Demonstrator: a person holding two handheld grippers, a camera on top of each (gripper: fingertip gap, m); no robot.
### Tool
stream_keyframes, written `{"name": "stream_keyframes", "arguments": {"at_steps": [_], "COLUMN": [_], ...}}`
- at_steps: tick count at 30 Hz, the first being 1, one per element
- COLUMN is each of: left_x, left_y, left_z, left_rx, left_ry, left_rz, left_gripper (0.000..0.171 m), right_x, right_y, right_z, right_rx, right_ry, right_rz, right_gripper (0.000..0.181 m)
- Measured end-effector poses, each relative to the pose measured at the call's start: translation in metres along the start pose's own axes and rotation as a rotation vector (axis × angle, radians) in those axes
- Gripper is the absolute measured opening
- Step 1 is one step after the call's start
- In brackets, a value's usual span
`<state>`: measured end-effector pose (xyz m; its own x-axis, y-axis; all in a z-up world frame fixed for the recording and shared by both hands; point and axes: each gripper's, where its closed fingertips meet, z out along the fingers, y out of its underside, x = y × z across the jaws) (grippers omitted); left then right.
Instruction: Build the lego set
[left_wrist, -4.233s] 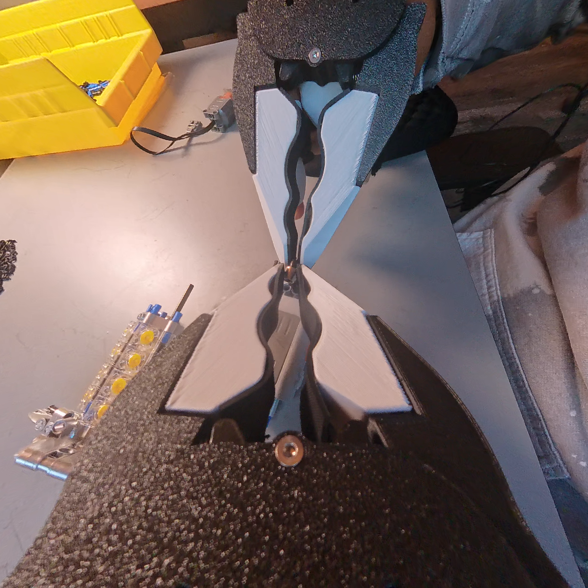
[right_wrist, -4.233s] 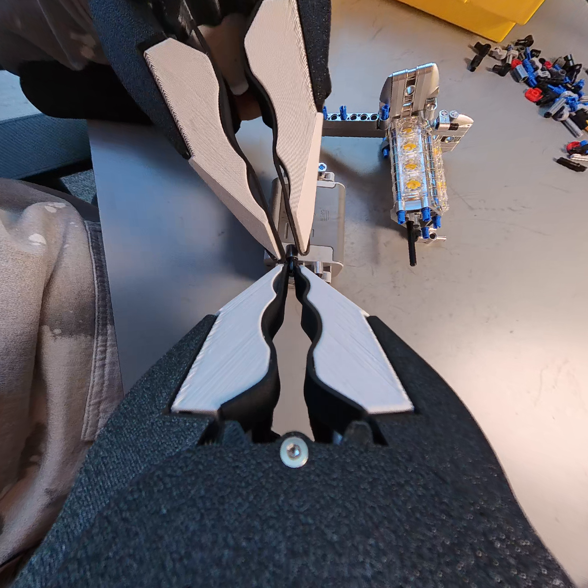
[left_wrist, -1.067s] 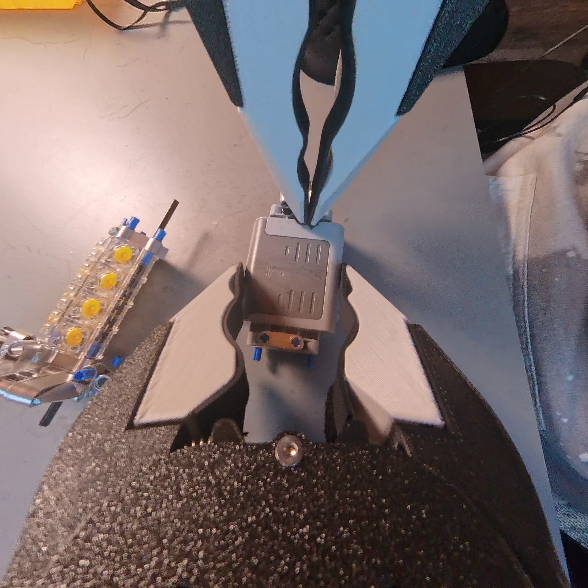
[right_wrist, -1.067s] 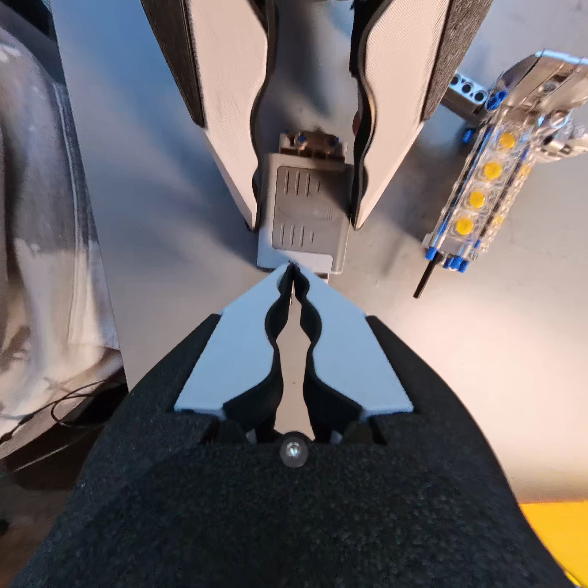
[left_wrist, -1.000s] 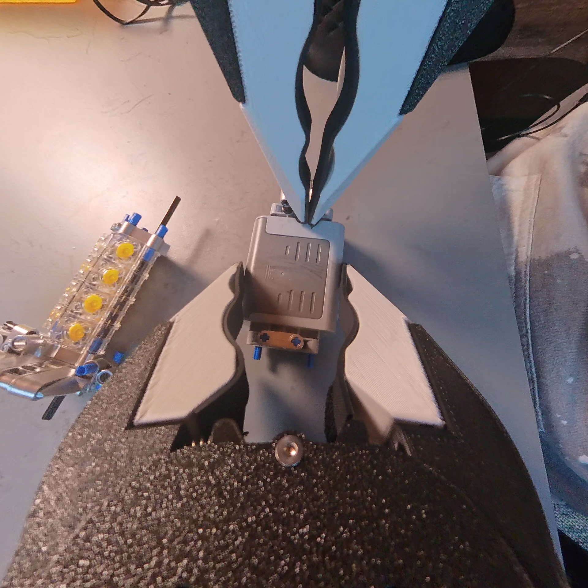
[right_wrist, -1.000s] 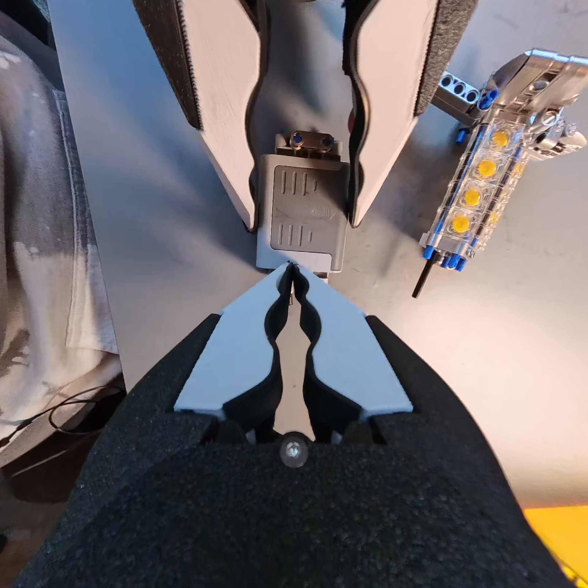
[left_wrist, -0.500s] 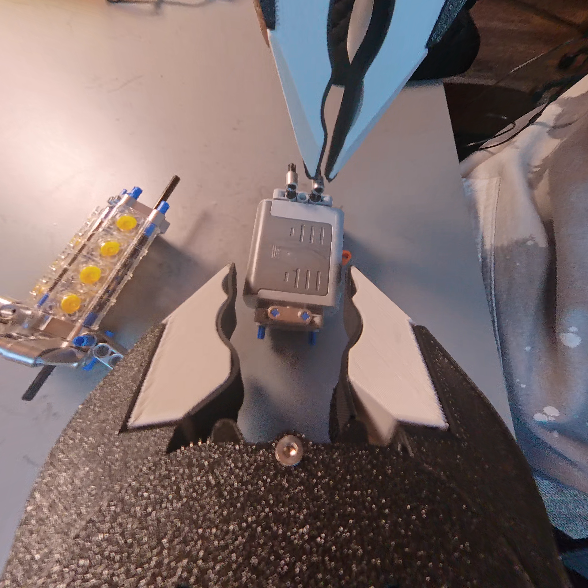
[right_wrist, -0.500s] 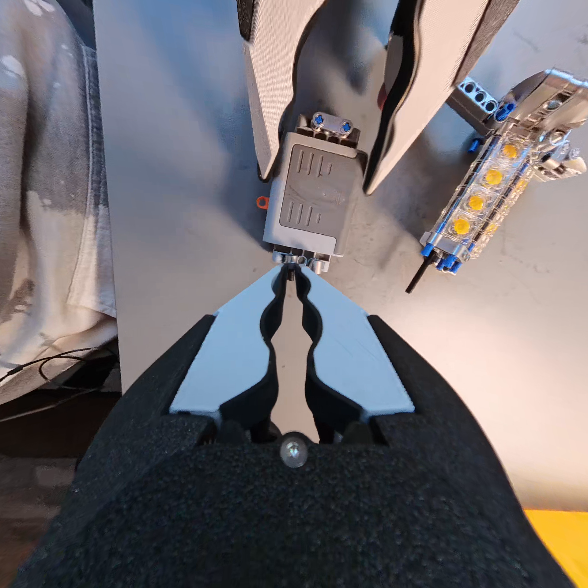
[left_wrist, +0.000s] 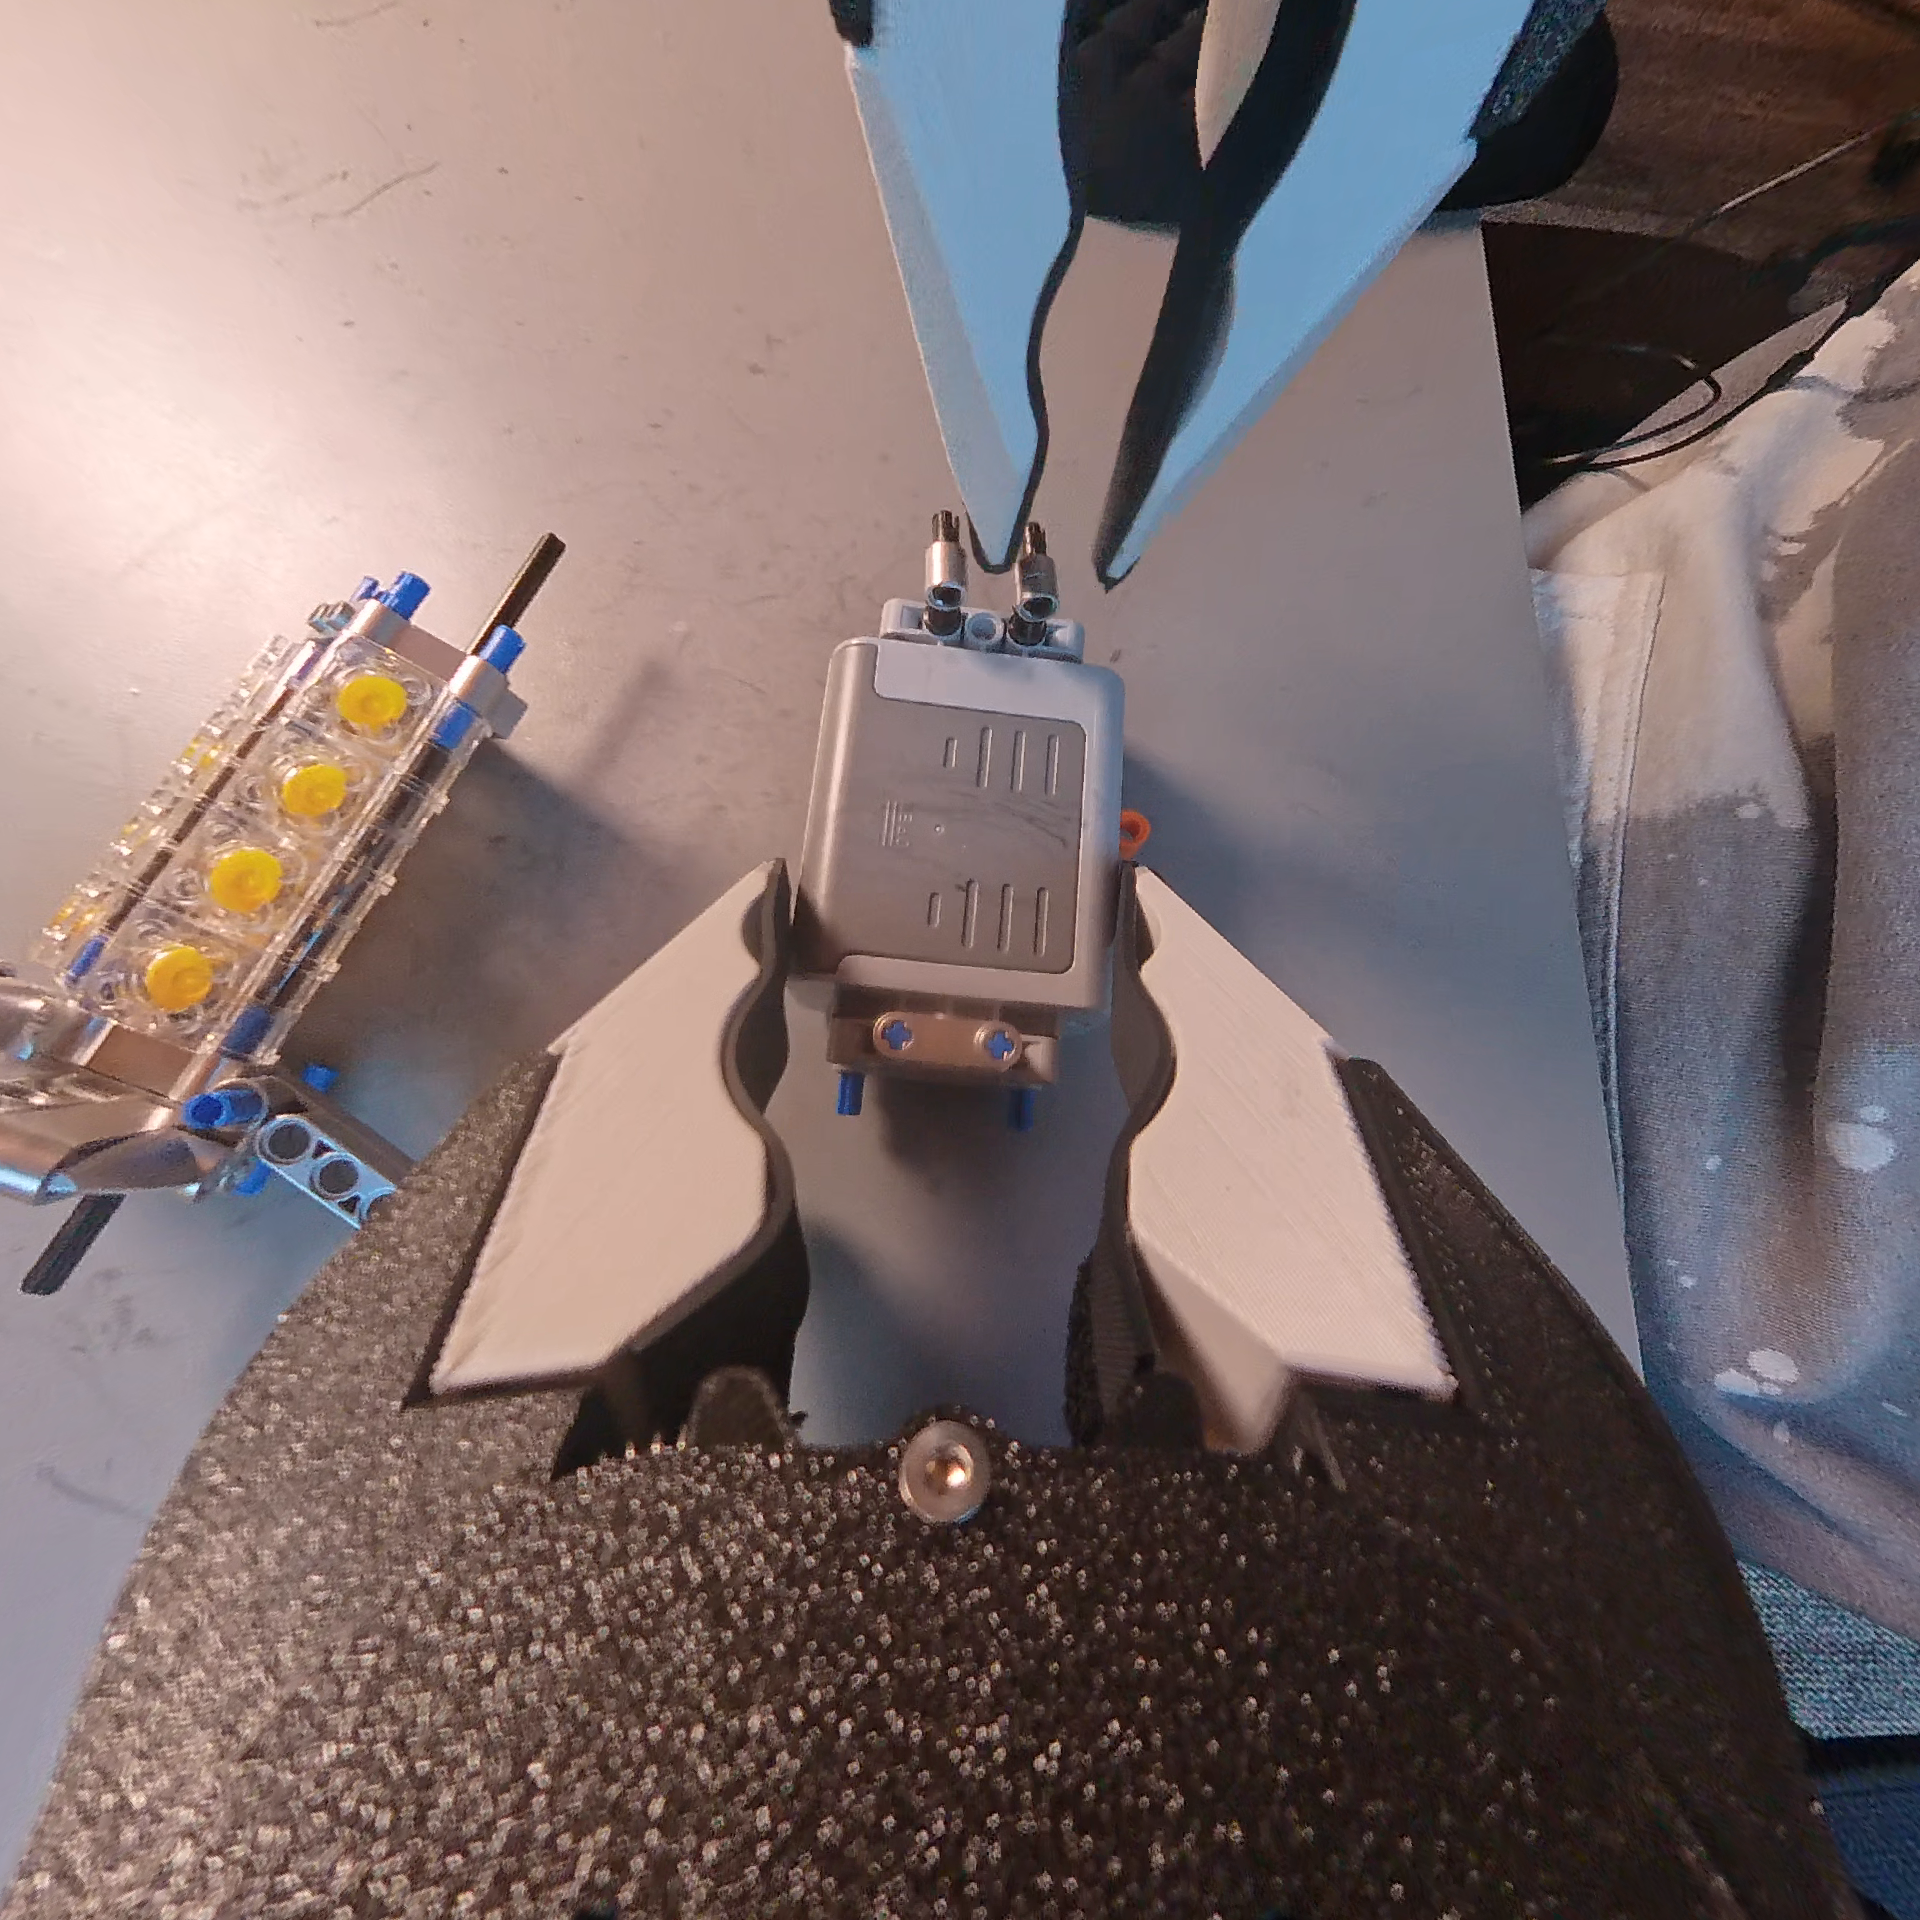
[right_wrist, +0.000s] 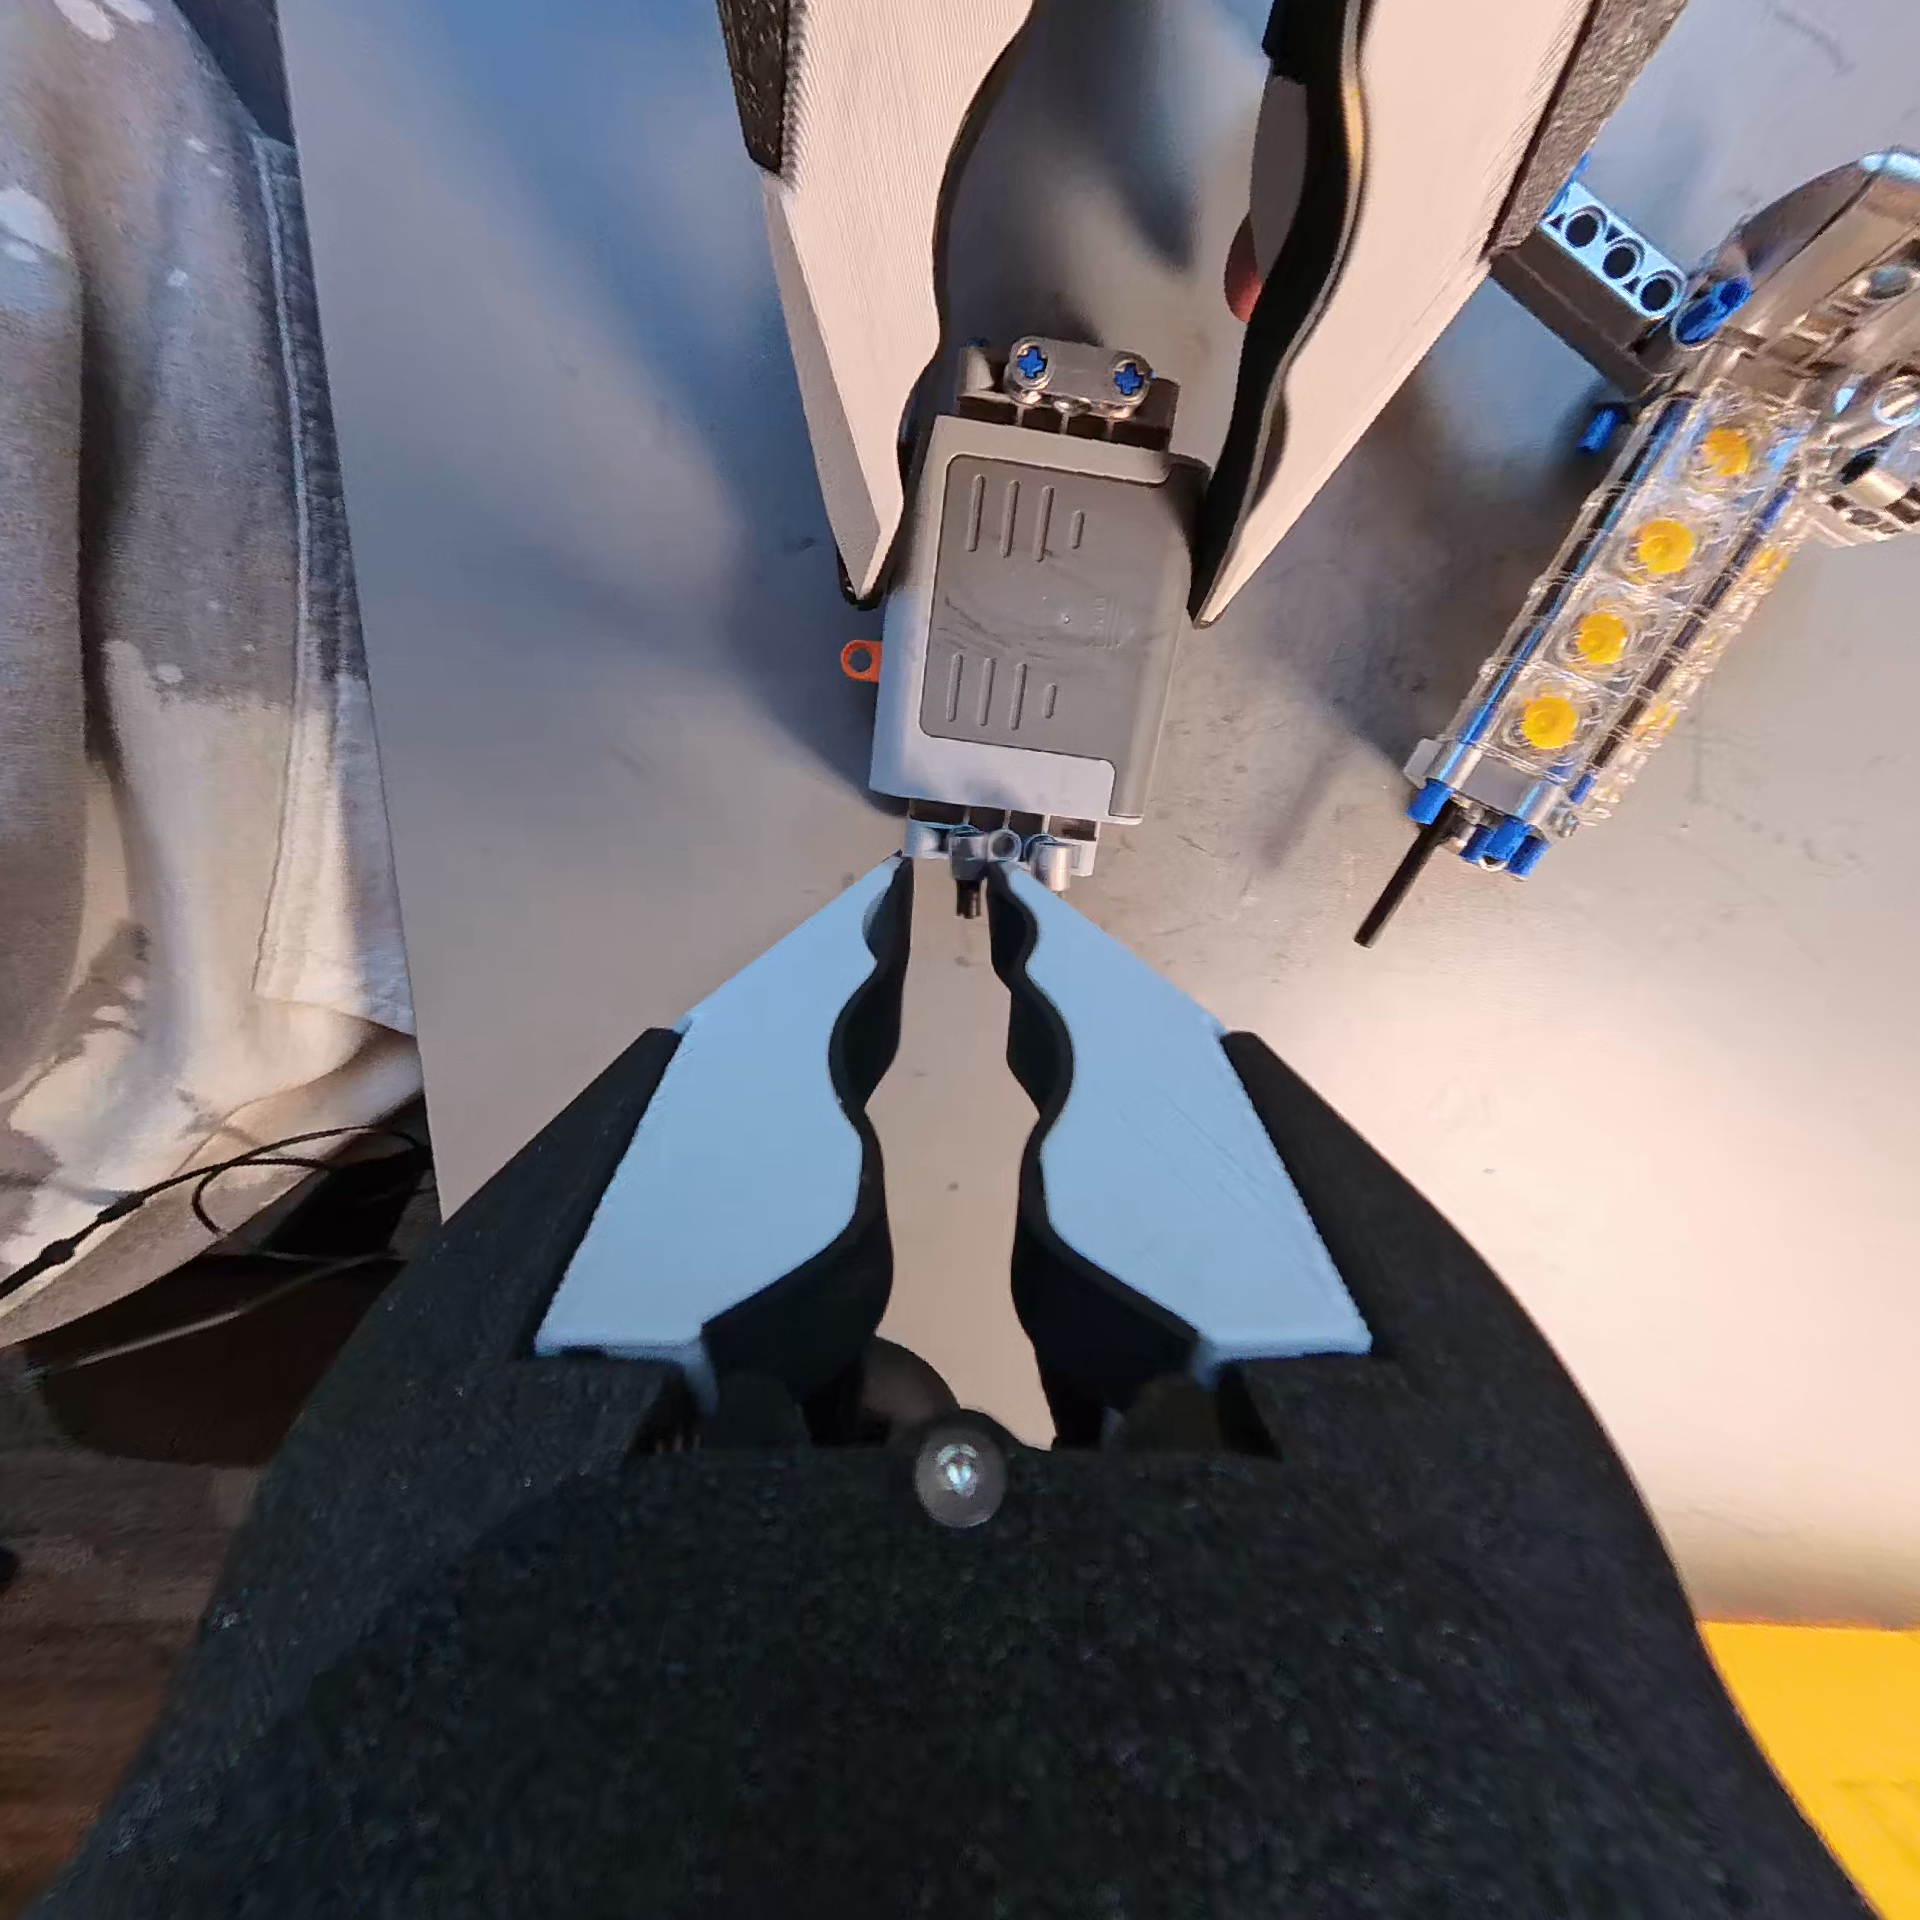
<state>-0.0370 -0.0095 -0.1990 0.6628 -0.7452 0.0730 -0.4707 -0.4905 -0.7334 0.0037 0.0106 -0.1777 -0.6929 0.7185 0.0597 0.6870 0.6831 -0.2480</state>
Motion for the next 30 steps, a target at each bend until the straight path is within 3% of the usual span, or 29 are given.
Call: {"name": "stream_keyframes", "arguments": {"at_steps": [2, 13, 22, 27, 30], "left_x": [0.0, -0.001, 0.0, 0.001, 0.001], "left_y": [0.0, 0.001, 0.001, 0.001, 0.001], "left_z": [0.0, 0.0, 0.0, 0.0, -0.001], "left_rx": [-0.001, -0.027, -0.022, -0.004, 0.003], "left_ry": [-0.001, -0.029, -0.031, -0.005, 0.006], "left_rz": [-0.004, -0.051, -0.044, -0.013, -0.006], "left_gripper": [0.06, 0.06, 0.06, 0.06, 0.06], "right_x": [0.004, 0.005, 0.003, 0.004, 0.004], "right_y": [0.003, 0.004, 0.005, 0.007, 0.01], "right_z": [0.004, 0.007, 0.006, -0.014, -0.006], "right_rx": [-0.022, 0.041, 0.054, 0.104, 0.117], "right_ry": [0.026, 0.053, 0.054, 0.046, 0.047], "right_rz": [0.001, 0.234, 0.208, 0.116, 0.089], "right_gripper": [0.006, 0.005, 0.006, 0.024, 0.04]}}
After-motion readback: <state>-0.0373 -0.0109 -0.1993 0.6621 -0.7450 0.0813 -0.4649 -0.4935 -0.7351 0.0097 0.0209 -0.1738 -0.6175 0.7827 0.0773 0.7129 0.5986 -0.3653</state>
